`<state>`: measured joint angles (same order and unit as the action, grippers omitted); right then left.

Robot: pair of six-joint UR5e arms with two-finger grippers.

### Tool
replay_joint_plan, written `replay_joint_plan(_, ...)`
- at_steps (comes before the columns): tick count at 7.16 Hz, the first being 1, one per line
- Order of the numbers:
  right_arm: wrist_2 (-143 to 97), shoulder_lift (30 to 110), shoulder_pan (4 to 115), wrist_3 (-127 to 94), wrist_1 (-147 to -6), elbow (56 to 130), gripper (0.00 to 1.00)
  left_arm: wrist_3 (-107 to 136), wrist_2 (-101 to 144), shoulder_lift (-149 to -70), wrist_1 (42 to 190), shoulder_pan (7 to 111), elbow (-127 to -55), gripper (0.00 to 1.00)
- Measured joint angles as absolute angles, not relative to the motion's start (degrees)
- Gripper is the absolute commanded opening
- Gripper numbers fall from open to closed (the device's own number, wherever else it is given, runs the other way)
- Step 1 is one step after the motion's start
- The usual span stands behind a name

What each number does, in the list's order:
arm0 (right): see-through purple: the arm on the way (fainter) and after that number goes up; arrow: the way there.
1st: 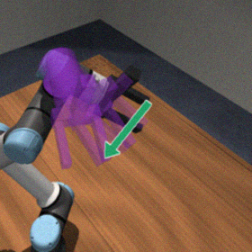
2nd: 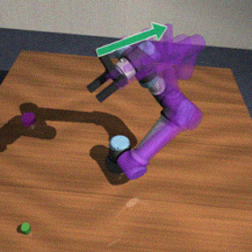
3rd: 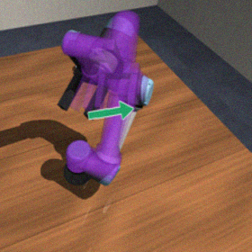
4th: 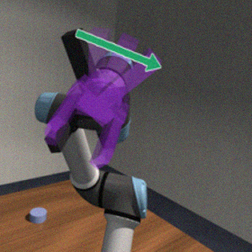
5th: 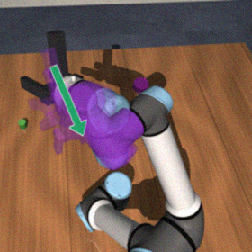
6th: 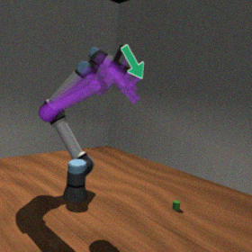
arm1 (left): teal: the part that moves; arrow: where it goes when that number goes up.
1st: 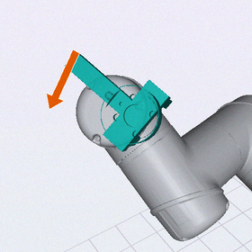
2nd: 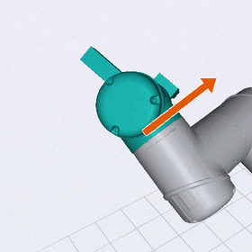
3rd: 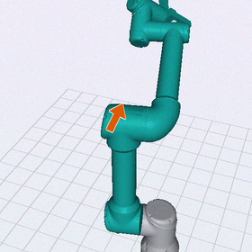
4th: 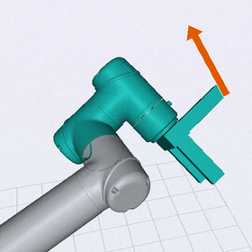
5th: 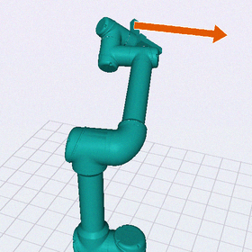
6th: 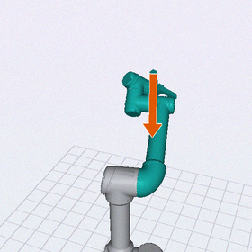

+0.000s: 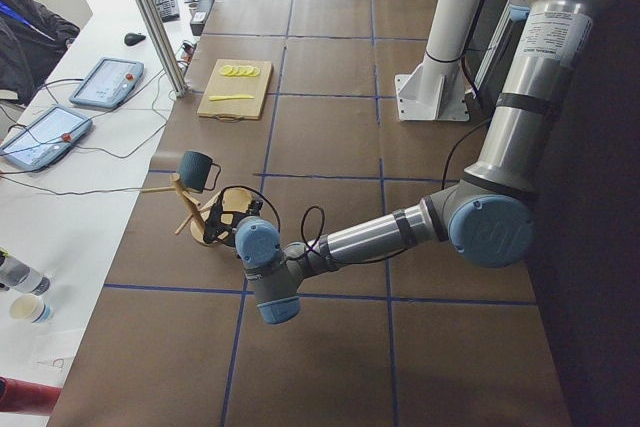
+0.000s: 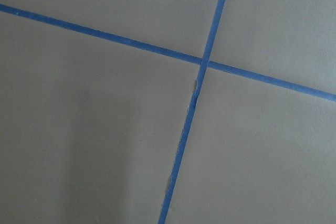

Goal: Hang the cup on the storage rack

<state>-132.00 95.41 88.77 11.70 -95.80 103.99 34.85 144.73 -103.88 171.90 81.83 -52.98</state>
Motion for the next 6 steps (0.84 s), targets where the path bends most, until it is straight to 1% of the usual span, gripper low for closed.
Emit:
replay_joint_plan(3, -132.01, 95.45, 88.77, 11.69, -95.80, 104.05, 1.00, 11.07, 139.38, -103.84, 154.35, 83.97, -54.29, 1.00)
replay_joint_plan(4, -132.01, 95.45, 88.77, 11.69, -95.80, 104.06, 1.00, 4.87, 137.20, -103.84, 146.20, 84.44, -56.77, 1.00)
replay_joint_plan(5, -132.01, 95.45, 88.77, 11.69, -95.80, 104.06, 1.00, -1.21, 134.56, -103.86, 136.13, 84.92, -60.93, 1.00)
replay_joint_plan(6, -132.01, 95.45, 88.77, 11.69, -95.80, 104.06, 1.00, -7.14, 132.02, -103.88, 123.65, 85.77, -66.89, 1.00)
